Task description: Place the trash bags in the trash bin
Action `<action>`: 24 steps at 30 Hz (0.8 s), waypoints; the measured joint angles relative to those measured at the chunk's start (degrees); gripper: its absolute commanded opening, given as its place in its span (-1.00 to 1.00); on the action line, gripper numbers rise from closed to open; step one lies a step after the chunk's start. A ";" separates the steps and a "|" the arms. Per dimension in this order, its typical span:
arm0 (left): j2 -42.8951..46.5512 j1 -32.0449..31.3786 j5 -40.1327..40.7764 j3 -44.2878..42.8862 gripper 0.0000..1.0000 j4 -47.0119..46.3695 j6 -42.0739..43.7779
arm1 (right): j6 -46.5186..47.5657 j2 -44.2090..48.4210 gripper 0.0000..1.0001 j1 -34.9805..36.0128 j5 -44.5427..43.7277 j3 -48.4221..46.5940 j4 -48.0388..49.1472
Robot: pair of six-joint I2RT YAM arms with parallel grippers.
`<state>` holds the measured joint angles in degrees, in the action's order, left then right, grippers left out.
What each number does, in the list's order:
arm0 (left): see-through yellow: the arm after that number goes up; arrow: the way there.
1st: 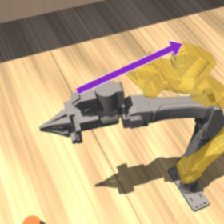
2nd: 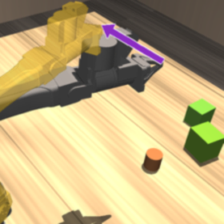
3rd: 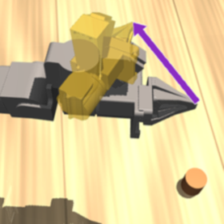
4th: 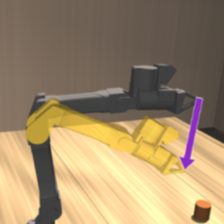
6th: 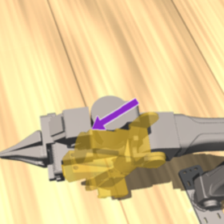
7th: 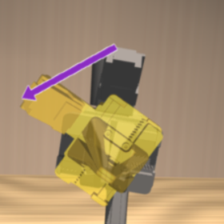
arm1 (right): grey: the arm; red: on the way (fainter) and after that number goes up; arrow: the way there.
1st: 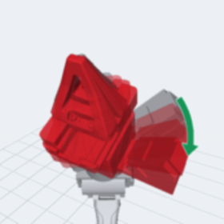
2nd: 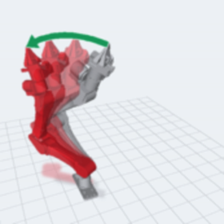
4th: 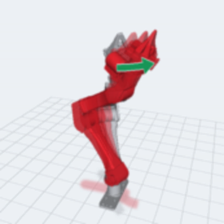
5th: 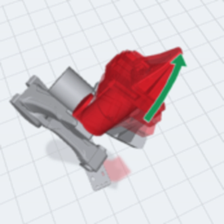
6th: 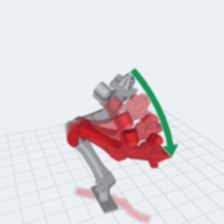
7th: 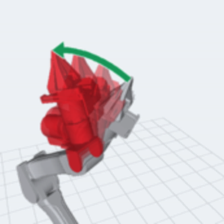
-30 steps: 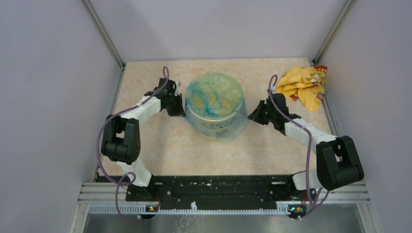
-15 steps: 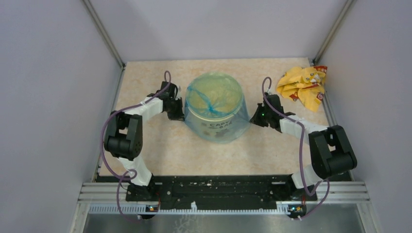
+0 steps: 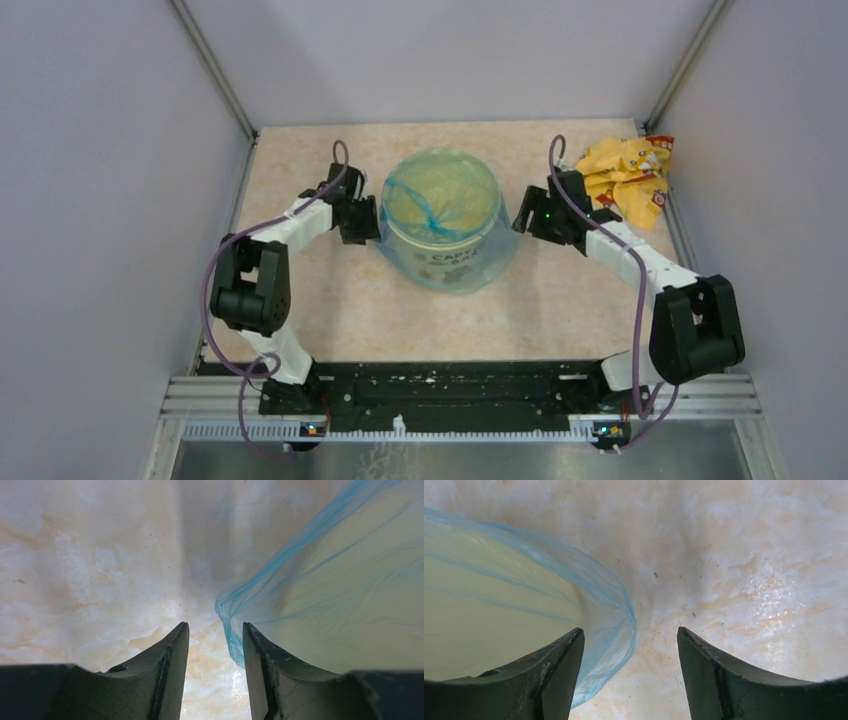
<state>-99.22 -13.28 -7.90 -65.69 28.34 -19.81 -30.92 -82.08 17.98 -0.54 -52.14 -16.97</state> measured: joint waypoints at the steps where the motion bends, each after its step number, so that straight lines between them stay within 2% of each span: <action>1: 0.35 0.00 0.33 -0.24 0.05 0.04 0.00 | 0.24 0.48 0.41 0.00 -0.52 -1.16 -1.25; 7: 3.19 0.00 2.89 -0.96 0.20 0.42 0.04 | 1.84 3.74 0.49 0.00 -2.05 -8.20 -9.31; 13: 5.92 0.00 4.17 -0.96 0.20 1.16 0.07 | 4.22 4.79 0.61 1.64 -2.47 -20.17 -17.59; 19: 10.49 0.00 4.28 -0.96 0.16 1.66 0.15 | 6.78 3.41 0.62 9.01 -4.24 -34.42 -24.74; 24: 13.66 0.00 3.32 -0.96 0.11 1.68 0.24 | 8.85 -2.75 0.61 16.31 -6.25 -46.77 -29.49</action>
<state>-85.56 -13.28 -4.58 -66.65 30.02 -19.57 -22.06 -84.84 34.28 -6.79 -98.91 -46.46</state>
